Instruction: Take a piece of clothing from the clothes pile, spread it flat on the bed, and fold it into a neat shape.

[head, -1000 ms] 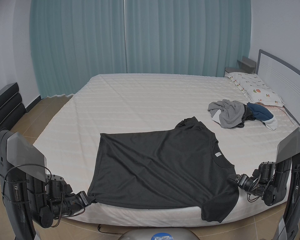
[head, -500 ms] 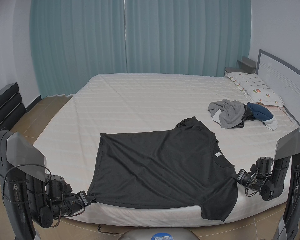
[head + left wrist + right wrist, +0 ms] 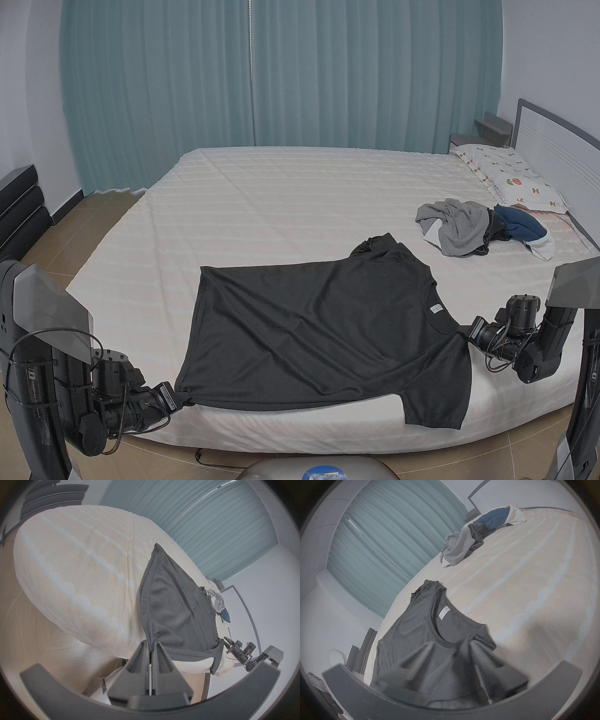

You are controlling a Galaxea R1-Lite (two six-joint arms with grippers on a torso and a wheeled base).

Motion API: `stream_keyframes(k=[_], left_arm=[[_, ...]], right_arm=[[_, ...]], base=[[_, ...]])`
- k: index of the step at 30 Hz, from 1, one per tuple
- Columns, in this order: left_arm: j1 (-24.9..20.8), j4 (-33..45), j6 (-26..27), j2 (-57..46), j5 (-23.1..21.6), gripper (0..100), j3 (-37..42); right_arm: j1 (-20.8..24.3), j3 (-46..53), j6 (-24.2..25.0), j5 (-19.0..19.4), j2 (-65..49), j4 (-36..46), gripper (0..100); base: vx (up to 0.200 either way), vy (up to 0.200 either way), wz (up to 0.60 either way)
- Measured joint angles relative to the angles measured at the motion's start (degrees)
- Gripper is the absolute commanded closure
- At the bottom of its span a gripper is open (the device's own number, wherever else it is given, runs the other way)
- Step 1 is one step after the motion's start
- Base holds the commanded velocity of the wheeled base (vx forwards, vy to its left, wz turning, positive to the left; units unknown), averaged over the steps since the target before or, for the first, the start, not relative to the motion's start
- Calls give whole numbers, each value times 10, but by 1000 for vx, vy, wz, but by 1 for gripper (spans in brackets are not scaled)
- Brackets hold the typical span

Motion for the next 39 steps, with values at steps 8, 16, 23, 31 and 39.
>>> stream_keyframes(k=[8, 16, 23, 31, 39], left_arm=[[-1, 0, -11, 0, -1, 100, 0], [-2, 0, -12, 0, -1, 100, 0], [-2, 0, -11, 0, -1, 100, 0], [-2, 0, -12, -1, -1, 100, 0], [-2, 0, -11, -1, -1, 100, 0]], right_arm=[[-14, 9, -1, 7, -3, 1, 0], [-33, 107, -15, 76, -46, 0, 0], [-36, 202, -111, 126, -71, -6, 0], [-33, 238, -135, 137, -67, -9, 0], [-22, 242, -141, 138, -39, -63, 0]], base=[[0, 0, 0], [0, 0, 0], [0, 0, 0], [0, 0, 0], [0, 0, 0]])
